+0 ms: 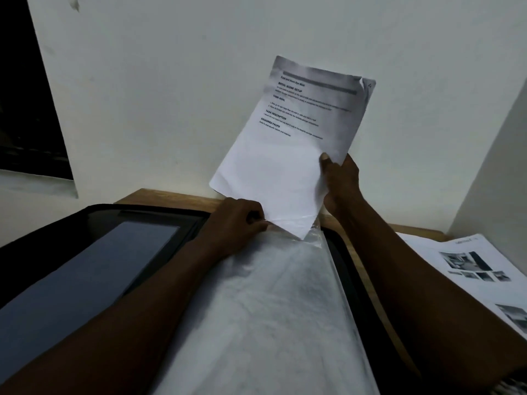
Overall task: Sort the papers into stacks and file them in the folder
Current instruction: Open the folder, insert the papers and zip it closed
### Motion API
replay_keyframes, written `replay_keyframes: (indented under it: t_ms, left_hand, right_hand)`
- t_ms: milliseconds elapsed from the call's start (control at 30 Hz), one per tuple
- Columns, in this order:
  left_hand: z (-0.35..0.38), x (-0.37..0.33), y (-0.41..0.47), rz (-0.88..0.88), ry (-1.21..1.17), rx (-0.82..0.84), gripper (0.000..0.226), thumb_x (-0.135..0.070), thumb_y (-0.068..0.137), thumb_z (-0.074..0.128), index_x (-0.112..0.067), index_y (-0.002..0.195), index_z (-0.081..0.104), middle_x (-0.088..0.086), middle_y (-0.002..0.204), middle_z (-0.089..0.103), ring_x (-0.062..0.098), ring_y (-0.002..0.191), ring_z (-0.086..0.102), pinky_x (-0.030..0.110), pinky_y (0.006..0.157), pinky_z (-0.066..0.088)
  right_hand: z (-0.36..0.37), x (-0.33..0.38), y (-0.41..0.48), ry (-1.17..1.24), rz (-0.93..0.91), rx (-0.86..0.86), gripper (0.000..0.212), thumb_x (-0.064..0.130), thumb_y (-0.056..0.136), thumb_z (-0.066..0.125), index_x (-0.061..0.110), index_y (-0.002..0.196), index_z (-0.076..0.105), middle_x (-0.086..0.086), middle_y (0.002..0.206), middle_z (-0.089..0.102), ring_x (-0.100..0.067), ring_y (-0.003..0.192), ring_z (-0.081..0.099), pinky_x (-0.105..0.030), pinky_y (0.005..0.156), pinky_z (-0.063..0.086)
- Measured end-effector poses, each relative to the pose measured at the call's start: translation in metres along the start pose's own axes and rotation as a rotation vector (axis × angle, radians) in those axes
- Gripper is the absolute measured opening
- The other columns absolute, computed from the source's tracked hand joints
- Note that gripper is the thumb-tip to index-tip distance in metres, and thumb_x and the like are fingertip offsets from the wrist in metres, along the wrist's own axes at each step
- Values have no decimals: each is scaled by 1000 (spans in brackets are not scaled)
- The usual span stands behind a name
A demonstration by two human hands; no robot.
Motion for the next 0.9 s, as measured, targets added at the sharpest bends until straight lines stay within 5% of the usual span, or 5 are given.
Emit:
replay_keyframes:
  t_ms: [167, 333, 600, 700, 900]
  left_hand:
    - [-14, 20, 2, -122, -22, 71, 17, -30, 75, 84, -18, 75, 72, -7, 65, 67, -2, 62, 59, 13, 57, 40]
    - [-28, 54, -3, -254, 20, 150, 11, -20, 79, 81, -20, 74, 72, -12, 63, 66, -5, 60, 57, 8, 54, 39]
    - [-39, 70, -7, -312, 66, 70, 8, -17, 82, 78, -16, 76, 73, 1, 79, 62, 15, 74, 59, 18, 62, 40]
    - [-37, 73, -7, -306, 64, 78, 12, -16, 85, 73, -21, 75, 69, 3, 82, 69, 15, 80, 61, 6, 61, 36]
    - [-34, 78, -6, -297, 23, 57, 25, -10, 88, 68, -25, 71, 60, -1, 76, 65, 15, 76, 56, 7, 58, 35]
  right_hand:
    - [1, -7, 3, -78, 38, 80, 39, 10, 97, 55, 9, 136, 51, -5, 117, 62, -13, 90, 60, -18, 74, 50]
    - [7, -15, 6, -115, 57, 179, 29, 11, 96, 58, 14, 125, 54, 8, 94, 61, -1, 77, 57, -7, 51, 46]
    - [9, -24, 15, -133, 132, 206, 31, 7, 96, 56, 9, 126, 57, -5, 107, 63, -16, 91, 60, -29, 88, 49]
    - [12, -25, 14, -111, 146, 215, 23, 3, 96, 54, 10, 118, 57, -6, 104, 62, -17, 89, 60, -30, 88, 50]
    - [12, -17, 22, -356, 51, 192, 25, 13, 92, 58, 16, 117, 60, -6, 107, 63, -23, 98, 57, -34, 86, 46]
Point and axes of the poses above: each hand's wrist, its own y-axis towards the middle knuckle, its own z-axis out of the palm, x = y × z, the point moved 9 cm from there along y, towards the middle knuckle
